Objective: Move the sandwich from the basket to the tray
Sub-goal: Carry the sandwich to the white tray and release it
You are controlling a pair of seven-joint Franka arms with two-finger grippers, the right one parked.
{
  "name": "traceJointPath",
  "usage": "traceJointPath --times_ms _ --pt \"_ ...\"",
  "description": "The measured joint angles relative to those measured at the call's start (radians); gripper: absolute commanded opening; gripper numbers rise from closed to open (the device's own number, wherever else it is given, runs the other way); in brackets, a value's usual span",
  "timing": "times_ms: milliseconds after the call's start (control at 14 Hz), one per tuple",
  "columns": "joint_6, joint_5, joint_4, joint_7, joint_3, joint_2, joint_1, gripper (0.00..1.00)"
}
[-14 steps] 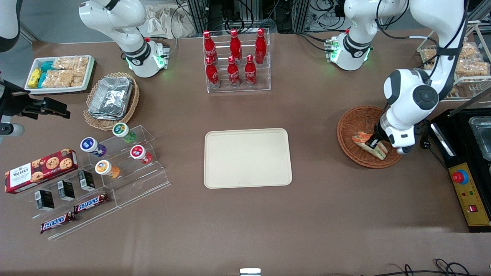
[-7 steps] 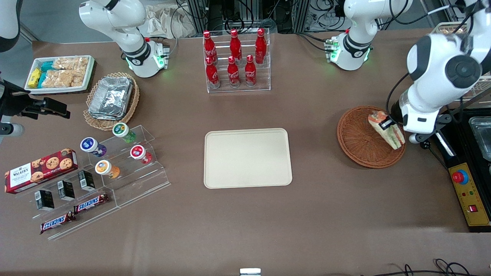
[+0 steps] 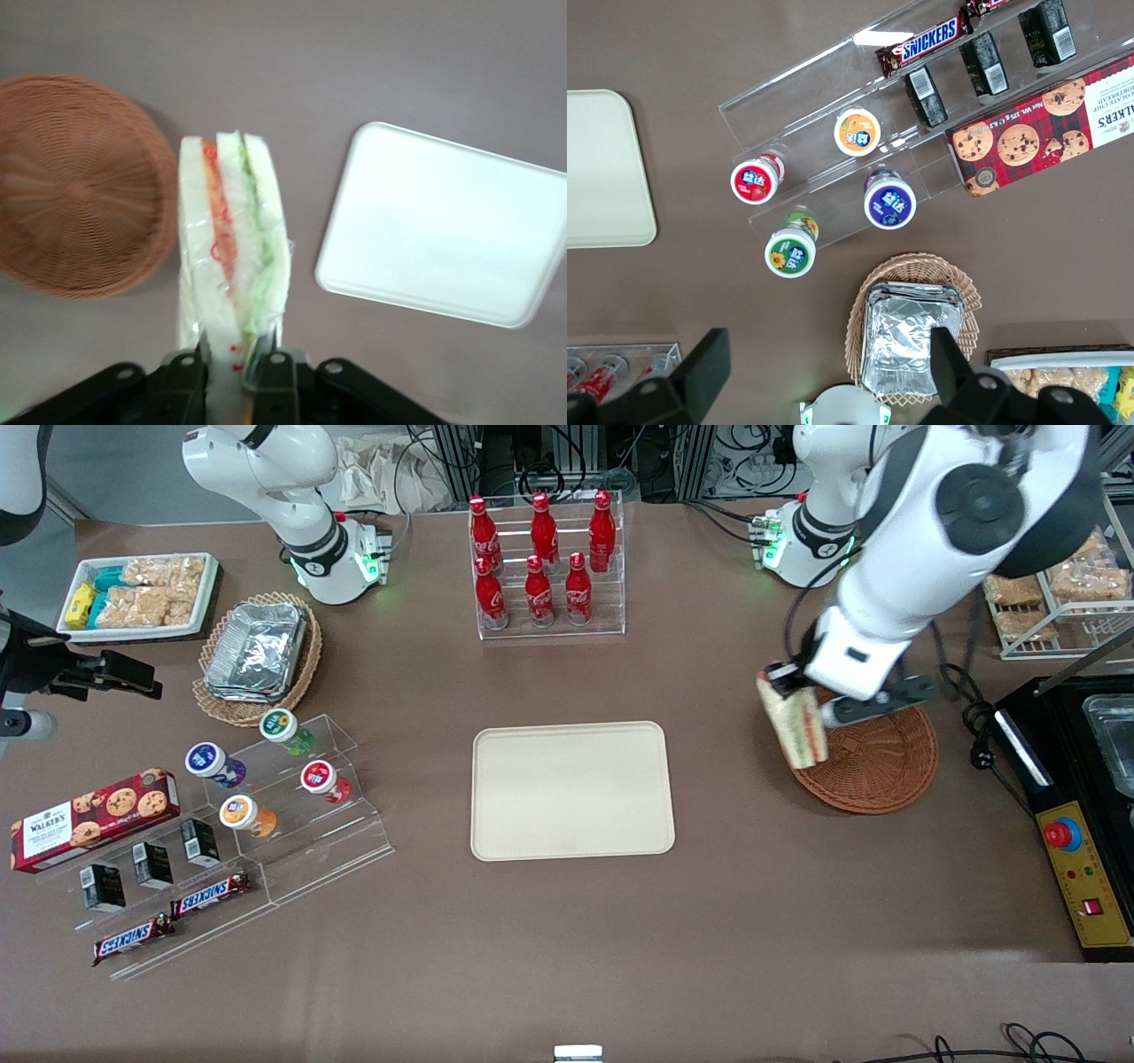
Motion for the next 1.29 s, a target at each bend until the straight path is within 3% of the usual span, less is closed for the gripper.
traceJointPath --times_ms 357,643,857,929,1071,1286 --pt "0.284 0.004 0.003 -0.024 -0.036 0.247 -0.133 0.0" --pt "0.484 0.103 -0.001 -0.038 -0.035 0.435 -0.188 0.0" --pt "0.541 0.153 0.001 -0.044 -0.035 0.509 -0.2 0.0" --pt "0.543 0.164 0.002 -0.046 -0.035 0.521 -0.202 0.19" --pt "0.543 0.174 0.003 -0.056 -0.035 0.531 -0.204 0.99" --pt "0.543 0.178 0.004 -0.096 -0.035 0.531 -0.206 0.99"
